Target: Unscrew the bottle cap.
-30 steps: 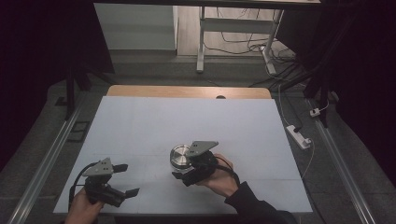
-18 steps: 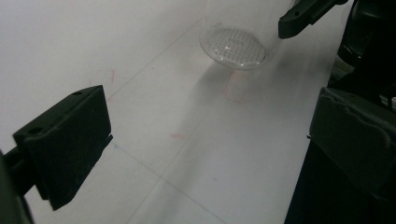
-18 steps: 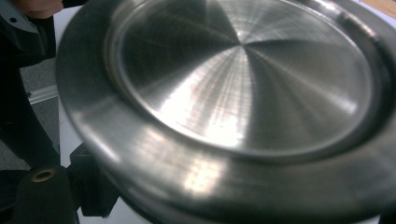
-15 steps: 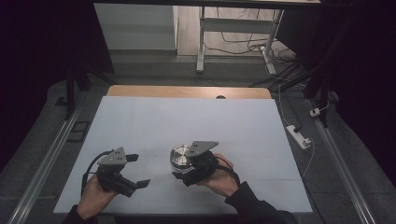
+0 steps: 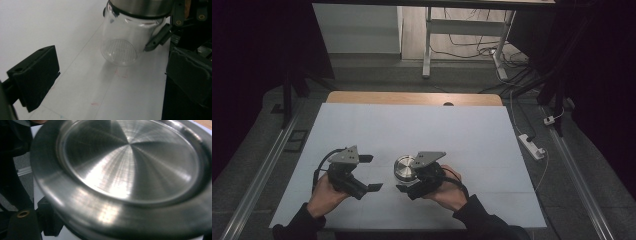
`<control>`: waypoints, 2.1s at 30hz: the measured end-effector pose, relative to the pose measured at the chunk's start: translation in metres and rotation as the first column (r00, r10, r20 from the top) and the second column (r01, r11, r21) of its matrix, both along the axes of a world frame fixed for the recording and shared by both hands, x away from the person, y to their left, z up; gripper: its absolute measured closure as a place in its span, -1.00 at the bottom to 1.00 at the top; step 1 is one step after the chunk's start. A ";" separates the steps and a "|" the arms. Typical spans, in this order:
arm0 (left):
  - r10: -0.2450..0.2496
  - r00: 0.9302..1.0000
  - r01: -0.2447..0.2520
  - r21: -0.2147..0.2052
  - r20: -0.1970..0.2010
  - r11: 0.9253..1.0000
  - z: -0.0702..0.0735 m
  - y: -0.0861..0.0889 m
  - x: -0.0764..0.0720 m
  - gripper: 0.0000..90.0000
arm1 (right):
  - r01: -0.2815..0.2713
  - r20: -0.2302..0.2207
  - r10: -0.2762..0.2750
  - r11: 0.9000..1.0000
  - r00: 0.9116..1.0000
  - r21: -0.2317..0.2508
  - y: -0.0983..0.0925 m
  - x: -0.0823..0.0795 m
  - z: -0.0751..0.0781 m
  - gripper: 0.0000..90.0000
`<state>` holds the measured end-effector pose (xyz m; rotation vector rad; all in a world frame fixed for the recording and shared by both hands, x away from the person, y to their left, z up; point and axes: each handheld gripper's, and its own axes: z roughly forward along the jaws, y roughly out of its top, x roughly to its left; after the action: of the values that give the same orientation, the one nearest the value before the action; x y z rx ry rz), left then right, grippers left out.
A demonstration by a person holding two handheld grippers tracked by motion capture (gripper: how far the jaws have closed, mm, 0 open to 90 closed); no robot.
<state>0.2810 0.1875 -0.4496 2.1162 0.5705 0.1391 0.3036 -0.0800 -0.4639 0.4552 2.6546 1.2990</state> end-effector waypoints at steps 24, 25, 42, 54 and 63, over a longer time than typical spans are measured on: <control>-0.354 0.934 0.355 -0.023 0.042 0.935 0.015 -0.046 0.022 -0.91 | -0.146 -0.027 0.146 0.989 0.989 0.007 0.004 -0.007 -0.001 -0.69; -0.370 0.928 0.372 -0.030 0.048 0.928 0.015 -0.046 0.022 -0.88 | -0.161 -0.031 0.161 0.987 0.986 0.012 0.005 -0.008 -0.001 -0.69; -0.386 0.917 0.391 -0.030 0.098 0.920 0.015 -0.053 0.011 -0.59 | -0.227 -0.019 0.227 0.974 0.974 0.001 0.007 -0.015 0.001 -0.69; 0.028 0.989 -0.027 -0.004 0.145 1.000 0.014 -0.080 -0.001 -0.59 | 0.059 0.034 -0.059 0.998 0.998 -0.003 0.004 -0.004 0.000 -0.69; -0.062 0.994 0.072 -0.102 0.091 0.992 0.024 -0.058 0.010 -0.88 | -0.002 0.004 0.002 0.999 1.000 0.040 -0.001 -0.002 0.005 -0.69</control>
<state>0.2907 0.1290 -0.4259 2.0142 0.4446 0.1601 0.3011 -0.0808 -0.4591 0.4551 2.6306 1.3548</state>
